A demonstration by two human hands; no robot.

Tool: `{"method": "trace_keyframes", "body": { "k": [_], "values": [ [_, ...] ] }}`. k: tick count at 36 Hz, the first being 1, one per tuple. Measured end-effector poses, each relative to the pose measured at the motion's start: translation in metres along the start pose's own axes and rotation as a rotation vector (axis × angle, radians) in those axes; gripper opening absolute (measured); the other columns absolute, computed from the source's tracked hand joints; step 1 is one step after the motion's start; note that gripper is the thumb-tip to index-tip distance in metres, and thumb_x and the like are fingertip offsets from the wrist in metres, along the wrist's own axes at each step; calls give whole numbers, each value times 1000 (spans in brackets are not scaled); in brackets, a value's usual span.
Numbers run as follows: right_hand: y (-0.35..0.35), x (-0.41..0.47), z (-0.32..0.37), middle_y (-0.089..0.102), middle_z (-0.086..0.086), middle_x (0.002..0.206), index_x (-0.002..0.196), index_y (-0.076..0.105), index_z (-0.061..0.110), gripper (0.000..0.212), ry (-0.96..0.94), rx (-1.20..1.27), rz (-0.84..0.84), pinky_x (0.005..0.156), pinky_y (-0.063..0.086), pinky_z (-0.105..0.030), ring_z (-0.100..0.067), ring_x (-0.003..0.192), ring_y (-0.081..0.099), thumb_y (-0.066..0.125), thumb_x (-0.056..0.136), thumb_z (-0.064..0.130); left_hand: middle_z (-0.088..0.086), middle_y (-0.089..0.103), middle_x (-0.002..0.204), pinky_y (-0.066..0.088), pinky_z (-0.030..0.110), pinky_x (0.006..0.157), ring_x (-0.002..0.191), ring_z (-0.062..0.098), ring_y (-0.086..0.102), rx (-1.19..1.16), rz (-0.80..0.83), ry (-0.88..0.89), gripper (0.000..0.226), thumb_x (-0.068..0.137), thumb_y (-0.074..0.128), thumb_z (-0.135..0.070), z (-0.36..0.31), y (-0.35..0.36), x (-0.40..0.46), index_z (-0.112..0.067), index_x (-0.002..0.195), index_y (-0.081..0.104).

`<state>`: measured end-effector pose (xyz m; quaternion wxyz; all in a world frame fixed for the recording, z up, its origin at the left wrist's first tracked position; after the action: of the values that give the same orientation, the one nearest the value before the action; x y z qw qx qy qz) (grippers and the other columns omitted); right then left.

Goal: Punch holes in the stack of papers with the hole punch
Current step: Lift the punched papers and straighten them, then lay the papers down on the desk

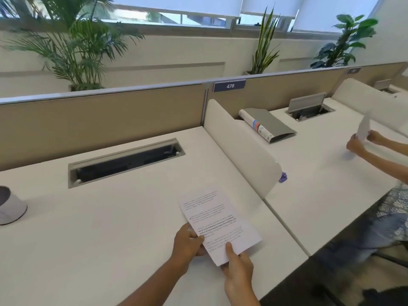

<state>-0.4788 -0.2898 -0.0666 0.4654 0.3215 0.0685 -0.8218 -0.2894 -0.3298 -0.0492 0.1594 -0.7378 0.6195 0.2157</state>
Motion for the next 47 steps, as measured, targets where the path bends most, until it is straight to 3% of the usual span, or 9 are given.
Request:
{"method": "trace_keyframes", "body": {
  "k": [9, 19, 23, 27, 31, 35, 39, 41, 47],
  "values": [
    [1, 20, 1, 78, -9, 121, 133, 68, 15, 35, 23, -16, 6, 86, 66, -55, -34, 107, 75, 73, 99, 8, 12, 80, 107, 67, 57, 80, 90, 30, 82, 85, 9, -28, 36, 98, 68, -4, 4, 7, 9, -17, 131, 61],
    [-2, 15, -2, 79, -8, 115, 122, 74, 15, 26, 60, -37, -27, 62, 65, -38, -34, 102, 76, 76, 97, 7, 14, 73, 101, 67, 36, 70, 81, 26, 79, 103, -2, -99, 81, 98, 70, -6, 12, -2, -1, -9, 166, 26],
    [-12, 6, -5, 77, -14, 113, 119, 73, 5, 24, 79, -123, -63, 56, 66, -37, -33, 93, 76, 77, 97, 12, 11, 72, 104, 63, 26, 63, 90, 29, 81, 132, -22, -97, 77, 98, 71, -11, 14, -15, -10, -9, 163, 31],
    [-24, -4, -18, 76, -20, 121, 132, 64, -4, 41, 117, -172, -79, 82, 66, -55, -33, 92, 77, 77, 97, 13, 11, 73, 103, 59, 31, 69, 80, 25, 76, 164, 0, -101, 73, 97, 72, -11, 18, -26, -24, -10, 160, 36],
    [-32, -21, -29, 75, -25, 120, 140, 52, -6, 57, 136, -179, -93, 90, 63, -62, -35, 98, 76, 80, 94, 11, 10, 73, 105, 57, 33, 70, 79, 22, 74, 211, -1, -81, 67, 96, 74, -14, 23, -41, -39, -11, 155, 42],
    [-37, -35, -38, 75, -27, 114, 138, 52, -9, 54, 124, -205, -80, 91, 61, -60, -36, 95, 75, 79, 94, 7, 11, 73, 113, 58, 31, 69, 85, 26, 76, 268, -1, -39, 64, 95, 74, -17, 29, -58, -56, -11, 152, 47],
    [-37, -49, -49, 74, -25, 106, 134, 56, -10, 45, 120, -249, -74, 87, 61, -54, -34, 90, 75, 76, 97, 7, 2, 71, 120, 59, 39, 102, 112, 24, 72, 370, 0, 6, 62, 96, 74, -25, 30, -76, -77, -17, 152, 48],
    [-33, -59, -54, 77, -22, 106, 130, 60, -7, 41, 113, -293, -77, 83, 62, -49, -32, 89, 76, 77, 96, 8, -1, 68, 125, 55, 36, 107, 115, 19, 69, 399, -3, 17, 61, 98, 72, -28, 30, -88, -89, -21, 153, 47],
    [0, -88, -72, 76, -17, 108, 122, 66, 5, 29, 38, -419, -14, 78, 62, -43, -30, 91, 75, 77, 95, 10, -2, 63, 131, 58, 28, 97, 109, 16, 70, 369, -27, 98, 57, 101, 69, -26, 36, -136, -124, -22, 154, 47]
  ]
}}
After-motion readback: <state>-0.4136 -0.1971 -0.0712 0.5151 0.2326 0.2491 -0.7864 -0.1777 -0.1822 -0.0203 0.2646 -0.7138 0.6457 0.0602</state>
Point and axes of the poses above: each hand's wrist, its own x-axis towards the middle knuckle, its own y-axis out of the palm, z = x × y, the point moved 8 cm from there along x, towards the middle knuckle
